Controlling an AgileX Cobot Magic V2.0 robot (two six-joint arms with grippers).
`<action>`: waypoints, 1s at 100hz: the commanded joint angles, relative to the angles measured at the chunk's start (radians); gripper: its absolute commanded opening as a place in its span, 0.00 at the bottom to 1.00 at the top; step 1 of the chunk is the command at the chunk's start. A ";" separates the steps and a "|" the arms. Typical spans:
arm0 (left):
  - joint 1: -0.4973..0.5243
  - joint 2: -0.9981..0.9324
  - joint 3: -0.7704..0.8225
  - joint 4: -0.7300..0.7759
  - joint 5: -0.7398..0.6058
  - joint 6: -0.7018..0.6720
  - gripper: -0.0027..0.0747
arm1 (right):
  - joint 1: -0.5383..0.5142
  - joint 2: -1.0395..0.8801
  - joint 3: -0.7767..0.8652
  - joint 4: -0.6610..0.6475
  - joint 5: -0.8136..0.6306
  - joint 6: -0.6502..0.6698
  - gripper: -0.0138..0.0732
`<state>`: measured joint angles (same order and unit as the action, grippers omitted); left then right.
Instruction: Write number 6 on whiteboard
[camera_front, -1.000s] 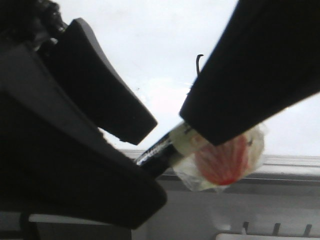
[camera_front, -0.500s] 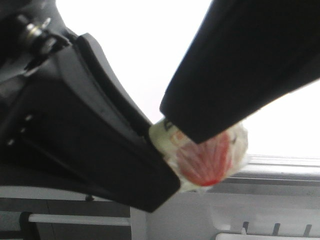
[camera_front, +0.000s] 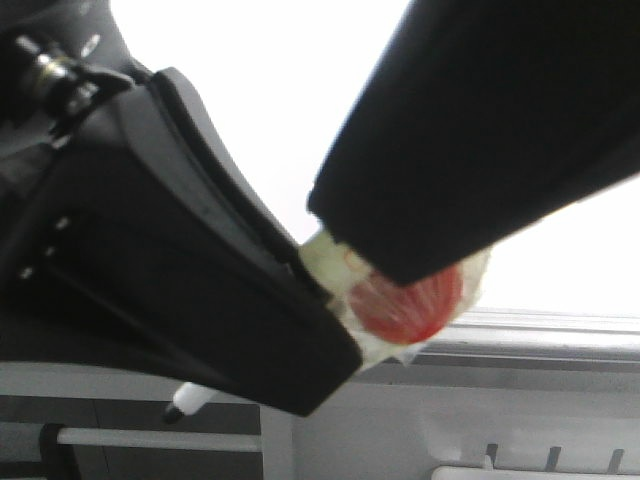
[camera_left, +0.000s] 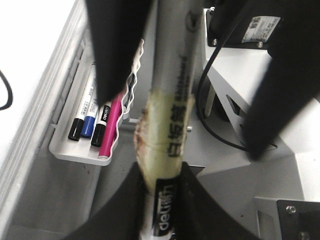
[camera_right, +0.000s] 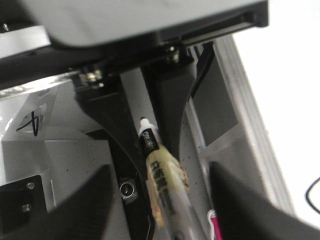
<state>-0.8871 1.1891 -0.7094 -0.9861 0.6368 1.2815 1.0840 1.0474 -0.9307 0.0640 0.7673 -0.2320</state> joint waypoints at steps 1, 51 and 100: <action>0.000 -0.014 -0.032 -0.053 -0.010 -0.055 0.01 | -0.017 -0.077 -0.032 -0.054 -0.064 0.039 0.77; 0.025 -0.013 0.057 -0.460 -0.698 -0.212 0.01 | -0.116 -0.401 -0.030 -0.249 -0.008 0.240 0.10; 0.025 0.137 0.048 -0.557 -0.904 -0.224 0.01 | -0.118 -0.399 -0.028 -0.272 -0.001 0.284 0.10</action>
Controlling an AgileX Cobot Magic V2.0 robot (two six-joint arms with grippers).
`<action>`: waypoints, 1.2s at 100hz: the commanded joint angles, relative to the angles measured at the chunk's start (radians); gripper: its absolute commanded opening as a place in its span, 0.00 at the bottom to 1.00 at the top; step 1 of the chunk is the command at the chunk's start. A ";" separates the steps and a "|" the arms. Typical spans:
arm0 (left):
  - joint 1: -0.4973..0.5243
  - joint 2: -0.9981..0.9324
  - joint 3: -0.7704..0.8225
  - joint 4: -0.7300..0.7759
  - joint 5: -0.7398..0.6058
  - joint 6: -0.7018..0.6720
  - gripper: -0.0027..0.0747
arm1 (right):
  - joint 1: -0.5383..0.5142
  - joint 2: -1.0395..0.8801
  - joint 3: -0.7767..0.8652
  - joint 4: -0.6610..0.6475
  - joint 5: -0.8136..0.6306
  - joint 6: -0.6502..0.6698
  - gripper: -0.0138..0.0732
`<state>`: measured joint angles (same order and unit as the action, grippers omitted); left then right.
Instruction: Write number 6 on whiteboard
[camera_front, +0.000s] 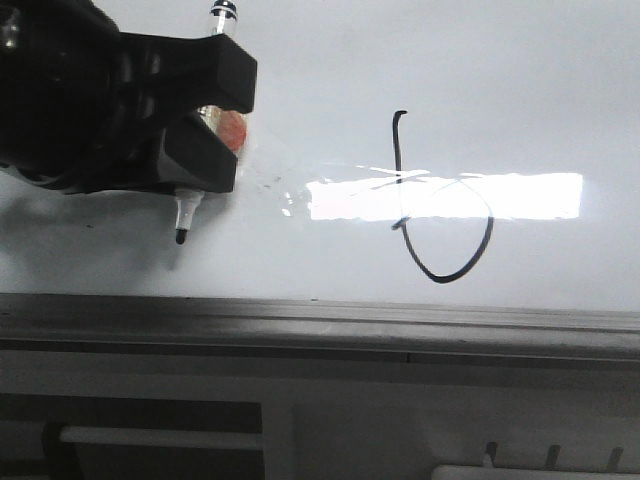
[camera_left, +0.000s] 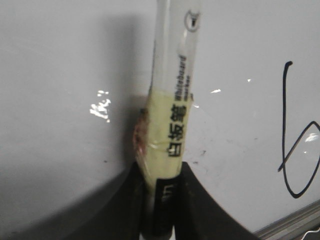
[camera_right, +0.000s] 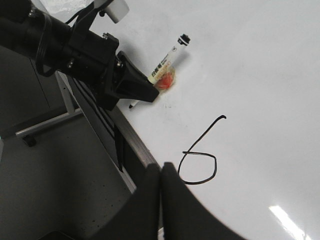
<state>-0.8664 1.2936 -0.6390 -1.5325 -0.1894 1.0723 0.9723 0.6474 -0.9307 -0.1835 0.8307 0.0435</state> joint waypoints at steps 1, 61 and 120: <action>0.005 0.035 -0.022 -0.011 -0.079 -0.015 0.01 | -0.007 0.001 -0.028 -0.025 -0.065 0.008 0.10; 0.005 0.093 -0.037 -0.019 -0.159 -0.015 0.09 | -0.007 0.001 -0.028 -0.025 -0.073 0.025 0.10; 0.005 0.084 -0.048 -0.019 -0.213 -0.015 0.72 | -0.007 0.001 -0.028 -0.025 -0.106 0.025 0.10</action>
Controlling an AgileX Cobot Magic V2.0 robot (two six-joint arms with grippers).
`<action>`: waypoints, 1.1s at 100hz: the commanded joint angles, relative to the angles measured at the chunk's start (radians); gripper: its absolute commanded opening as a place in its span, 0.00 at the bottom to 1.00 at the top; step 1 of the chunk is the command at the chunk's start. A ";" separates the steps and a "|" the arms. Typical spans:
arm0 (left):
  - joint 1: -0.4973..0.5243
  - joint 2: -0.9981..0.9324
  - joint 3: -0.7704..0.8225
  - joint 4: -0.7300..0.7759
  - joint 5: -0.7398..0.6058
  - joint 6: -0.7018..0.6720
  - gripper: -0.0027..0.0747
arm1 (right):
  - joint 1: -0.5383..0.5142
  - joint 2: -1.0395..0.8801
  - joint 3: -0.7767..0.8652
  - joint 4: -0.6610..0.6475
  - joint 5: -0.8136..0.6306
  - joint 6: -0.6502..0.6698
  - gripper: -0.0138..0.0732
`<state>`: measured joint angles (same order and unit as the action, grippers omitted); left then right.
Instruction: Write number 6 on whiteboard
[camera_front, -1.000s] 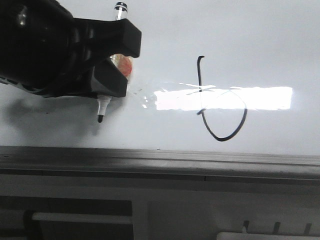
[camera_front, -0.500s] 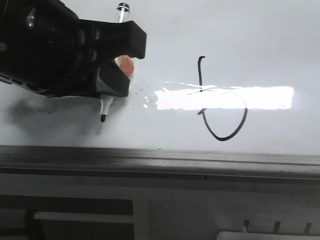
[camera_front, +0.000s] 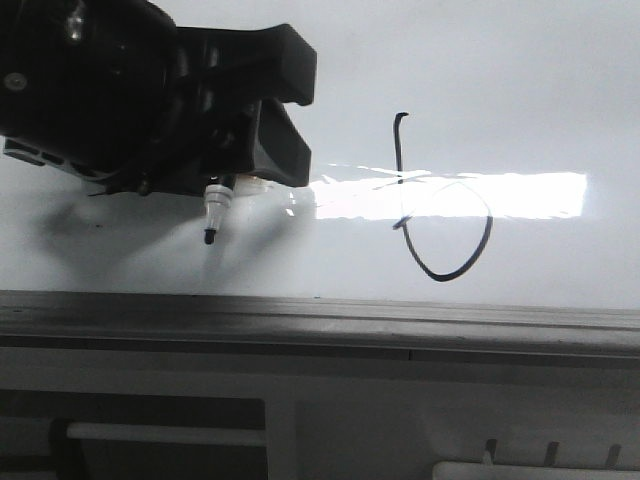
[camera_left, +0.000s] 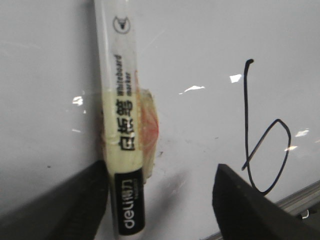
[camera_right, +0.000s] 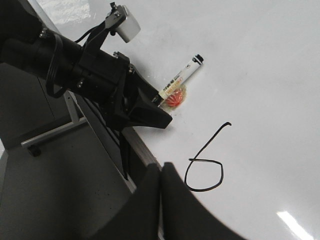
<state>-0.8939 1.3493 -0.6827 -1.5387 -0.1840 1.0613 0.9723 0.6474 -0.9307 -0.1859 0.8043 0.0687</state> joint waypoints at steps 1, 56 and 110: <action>0.032 0.026 -0.007 -0.013 -0.218 -0.004 0.72 | -0.007 0.001 -0.028 -0.023 -0.079 0.000 0.10; -0.067 -0.522 0.125 -0.002 -0.204 0.193 0.12 | -0.007 -0.292 0.239 -0.287 -0.094 0.131 0.10; -0.072 -0.825 0.375 -0.016 -0.125 0.193 0.01 | -0.007 -0.670 0.430 -0.381 -0.073 0.260 0.10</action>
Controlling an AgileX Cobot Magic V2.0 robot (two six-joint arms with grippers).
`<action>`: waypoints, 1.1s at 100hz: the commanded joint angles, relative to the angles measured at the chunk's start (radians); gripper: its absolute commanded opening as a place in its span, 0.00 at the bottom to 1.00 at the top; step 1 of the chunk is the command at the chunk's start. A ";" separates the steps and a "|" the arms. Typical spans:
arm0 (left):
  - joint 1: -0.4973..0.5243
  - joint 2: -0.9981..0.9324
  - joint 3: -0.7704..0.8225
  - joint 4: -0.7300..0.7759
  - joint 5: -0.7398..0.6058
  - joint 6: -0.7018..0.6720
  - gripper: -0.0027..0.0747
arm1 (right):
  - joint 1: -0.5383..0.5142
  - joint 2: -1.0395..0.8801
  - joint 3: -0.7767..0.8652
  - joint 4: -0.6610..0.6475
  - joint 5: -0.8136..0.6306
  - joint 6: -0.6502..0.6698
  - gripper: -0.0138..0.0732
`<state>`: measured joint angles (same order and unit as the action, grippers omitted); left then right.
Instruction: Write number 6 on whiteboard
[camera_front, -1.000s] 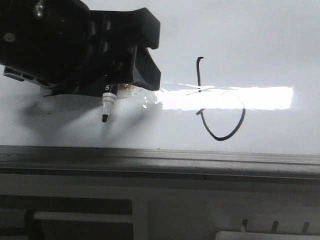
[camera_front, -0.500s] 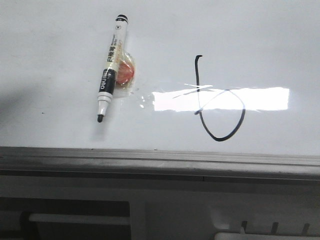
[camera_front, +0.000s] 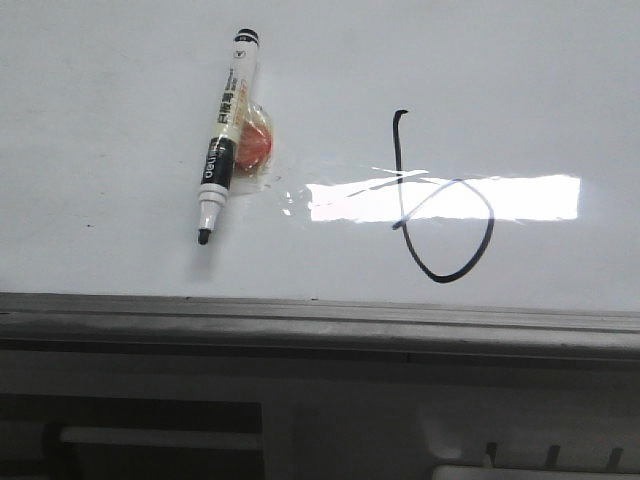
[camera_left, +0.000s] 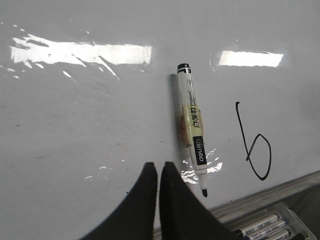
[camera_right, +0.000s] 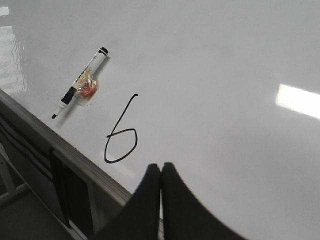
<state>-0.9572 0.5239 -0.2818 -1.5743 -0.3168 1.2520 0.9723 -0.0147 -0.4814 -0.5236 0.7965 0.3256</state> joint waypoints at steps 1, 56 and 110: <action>-0.009 0.001 -0.026 0.020 0.008 0.003 0.01 | -0.007 -0.008 -0.019 -0.044 -0.066 0.003 0.10; -0.004 -0.017 0.011 0.060 -0.061 0.008 0.01 | -0.007 -0.008 -0.019 -0.044 -0.066 0.003 0.10; 0.664 -0.487 0.316 1.346 0.283 -1.022 0.01 | -0.007 -0.008 -0.019 -0.044 -0.066 0.003 0.10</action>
<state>-0.4100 0.0709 0.0048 -0.4118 -0.1576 0.4775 0.9723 -0.0147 -0.4814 -0.5298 0.7988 0.3295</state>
